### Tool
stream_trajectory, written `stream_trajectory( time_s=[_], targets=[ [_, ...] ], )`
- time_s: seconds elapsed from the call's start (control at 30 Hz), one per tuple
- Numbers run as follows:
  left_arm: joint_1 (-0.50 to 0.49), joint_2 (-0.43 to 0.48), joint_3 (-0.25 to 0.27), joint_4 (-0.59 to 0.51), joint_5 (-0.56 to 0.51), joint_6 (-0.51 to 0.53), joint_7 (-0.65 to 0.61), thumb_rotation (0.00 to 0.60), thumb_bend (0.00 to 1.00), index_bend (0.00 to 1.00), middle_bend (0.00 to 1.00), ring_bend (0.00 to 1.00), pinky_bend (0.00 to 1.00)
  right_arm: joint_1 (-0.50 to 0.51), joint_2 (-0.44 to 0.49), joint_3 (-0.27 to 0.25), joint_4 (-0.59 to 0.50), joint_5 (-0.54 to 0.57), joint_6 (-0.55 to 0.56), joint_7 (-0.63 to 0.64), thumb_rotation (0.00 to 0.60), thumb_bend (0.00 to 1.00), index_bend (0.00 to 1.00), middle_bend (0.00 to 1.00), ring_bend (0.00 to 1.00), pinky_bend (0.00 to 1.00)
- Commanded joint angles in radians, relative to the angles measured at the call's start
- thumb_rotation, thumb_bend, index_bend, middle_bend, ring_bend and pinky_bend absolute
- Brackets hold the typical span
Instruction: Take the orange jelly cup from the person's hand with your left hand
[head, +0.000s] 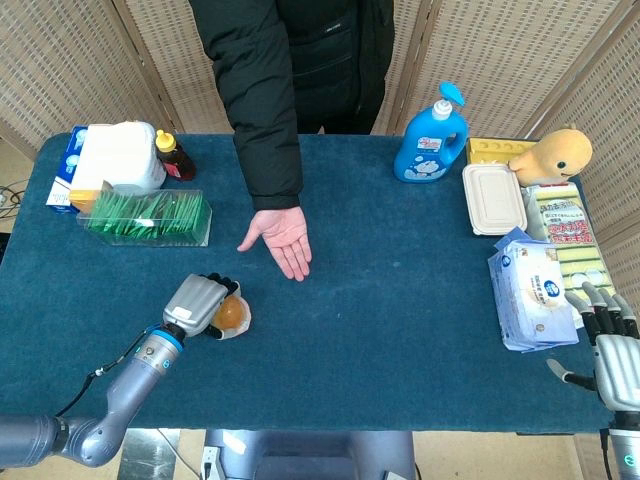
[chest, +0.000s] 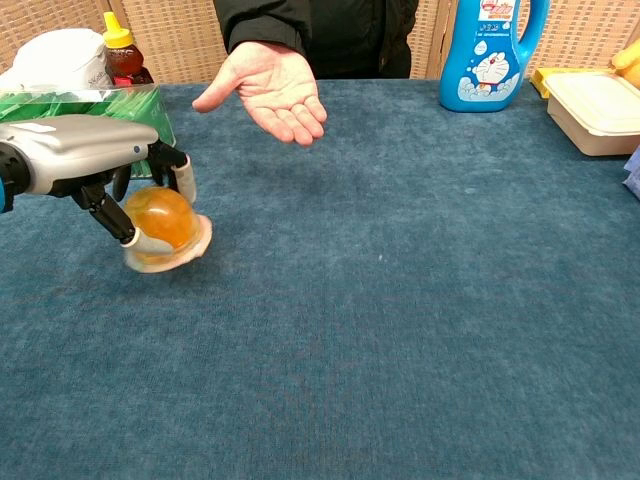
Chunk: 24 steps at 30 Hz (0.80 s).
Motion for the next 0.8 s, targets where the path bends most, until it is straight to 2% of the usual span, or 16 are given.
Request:
stream_trajectory(
  time_s=[0.03,0.13,0.23,0.4,0.47,0.57,0.8],
  targets=[
    [0.013,0.039,-0.004,-0.054,-0.005,0.007,0.013,0.6,0.06,0.0,0.0,0.0,0.22,0.002,-0.002,0.0,0.001,0.0,-0.003,-0.003,0.6,0.16,0.15,0.05,0.03,0.0],
    [0.024,0.08,-0.004,-0.104,0.016,0.032,0.03,0.6,0.05,0.0,0.0,0.0,0.16,0.002,-0.003,-0.001,-0.001,-0.001,-0.002,-0.007,0.6,0.16,0.15,0.05,0.03,0.0],
    [0.058,0.136,0.002,-0.165,0.081,0.09,0.015,0.6,0.05,0.0,0.0,0.0,0.15,0.002,-0.002,-0.002,-0.004,-0.003,-0.001,-0.009,0.6,0.16,0.15,0.05,0.03,0.0],
    [0.166,0.263,0.063,-0.234,0.276,0.205,-0.072,0.6,0.05,0.0,0.0,0.0,0.15,-0.001,-0.004,-0.003,-0.004,-0.005,0.003,-0.011,0.6,0.16,0.15,0.05,0.03,0.0],
    [0.239,0.306,0.107,-0.228,0.368,0.281,-0.119,0.6,0.05,0.0,0.0,0.0,0.14,-0.001,-0.003,-0.002,-0.004,-0.005,0.005,-0.011,0.6,0.16,0.15,0.05,0.03,0.0],
    [0.341,0.338,0.156,-0.199,0.441,0.383,-0.172,0.6,0.05,0.0,0.0,0.0,0.11,-0.002,-0.004,-0.003,-0.004,-0.004,0.006,-0.015,0.6,0.16,0.15,0.05,0.03,0.0],
    [0.551,0.34,0.206,-0.096,0.503,0.576,-0.317,0.6,0.05,0.0,0.0,0.0,0.07,-0.002,-0.009,-0.004,-0.002,-0.005,0.006,-0.028,0.6,0.16,0.15,0.05,0.03,0.0]
  ],
)
